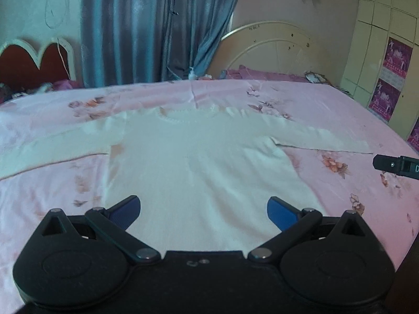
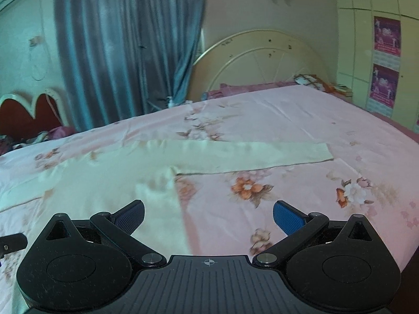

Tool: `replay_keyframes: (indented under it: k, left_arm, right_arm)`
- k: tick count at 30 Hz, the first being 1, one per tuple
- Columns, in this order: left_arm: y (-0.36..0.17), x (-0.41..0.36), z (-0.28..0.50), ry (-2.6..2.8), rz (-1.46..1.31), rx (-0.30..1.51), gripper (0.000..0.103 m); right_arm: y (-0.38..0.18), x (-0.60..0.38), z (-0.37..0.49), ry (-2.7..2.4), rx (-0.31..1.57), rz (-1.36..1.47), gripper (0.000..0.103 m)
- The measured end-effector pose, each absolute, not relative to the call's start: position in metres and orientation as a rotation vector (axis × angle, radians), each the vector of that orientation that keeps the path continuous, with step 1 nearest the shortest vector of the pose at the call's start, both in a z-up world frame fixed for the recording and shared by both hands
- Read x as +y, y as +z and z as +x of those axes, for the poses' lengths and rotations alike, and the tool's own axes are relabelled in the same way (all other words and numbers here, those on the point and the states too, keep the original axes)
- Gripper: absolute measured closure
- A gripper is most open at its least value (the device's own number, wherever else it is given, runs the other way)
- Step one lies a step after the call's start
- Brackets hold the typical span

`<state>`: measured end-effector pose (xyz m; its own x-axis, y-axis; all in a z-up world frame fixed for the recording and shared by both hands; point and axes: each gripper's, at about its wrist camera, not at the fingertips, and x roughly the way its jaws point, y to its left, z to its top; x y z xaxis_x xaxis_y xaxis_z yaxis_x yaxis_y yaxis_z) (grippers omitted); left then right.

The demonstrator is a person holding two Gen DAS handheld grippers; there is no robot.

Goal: Fold small clothes
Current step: 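Move the right gripper to the sweater sleeve cuff nearest it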

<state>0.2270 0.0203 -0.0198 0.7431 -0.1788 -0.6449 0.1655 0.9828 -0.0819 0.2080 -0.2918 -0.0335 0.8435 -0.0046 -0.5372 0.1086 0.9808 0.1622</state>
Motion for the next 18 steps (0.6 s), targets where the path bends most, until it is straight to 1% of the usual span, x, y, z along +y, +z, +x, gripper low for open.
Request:
replay_keyframes:
  k: [6, 10, 13, 14, 15, 16, 17, 18]
  left_arm:
    - [-0.029, 0.005, 0.259, -0.162, -0.055, 0.725, 0.001]
    - [-0.033, -0.009, 0.287, -0.129, -0.048, 0.72, 0.011]
    - [-0.036, -0.022, 0.309, -0.101, -0.049, 0.722, 0.016]
    - [-0.038, -0.028, 0.318, -0.089, -0.045, 0.726, 0.02]
    - [-0.04, -0.034, 0.327, -0.077, -0.039, 0.73, 0.021]
    - [-0.042, -0.041, 0.335, -0.063, -0.031, 0.733, 0.022]
    - [-0.044, -0.048, 0.344, -0.05, -0.024, 0.736, 0.022]
    - [-0.046, -0.055, 0.351, -0.041, -0.02, 0.742, 0.022]
  right_arm:
    - [-0.046, -0.327, 0.246, -0.109, 0.559, 0.21, 0.0]
    - [-0.057, -0.362, 0.285, -0.129, 0.559, 0.228, 0.0]
    - [-0.066, -0.393, 0.314, -0.145, 0.557, 0.253, 0.001]
    - [-0.07, -0.404, 0.323, -0.155, 0.556, 0.262, 0.005]
    - [-0.073, -0.415, 0.331, -0.162, 0.557, 0.275, 0.03]
    - [-0.078, -0.429, 0.341, -0.185, 0.569, 0.298, 0.04]
    - [-0.083, -0.441, 0.35, -0.197, 0.576, 0.324, 0.042]
    - [-0.09, -0.457, 0.359, -0.212, 0.584, 0.357, 0.042]
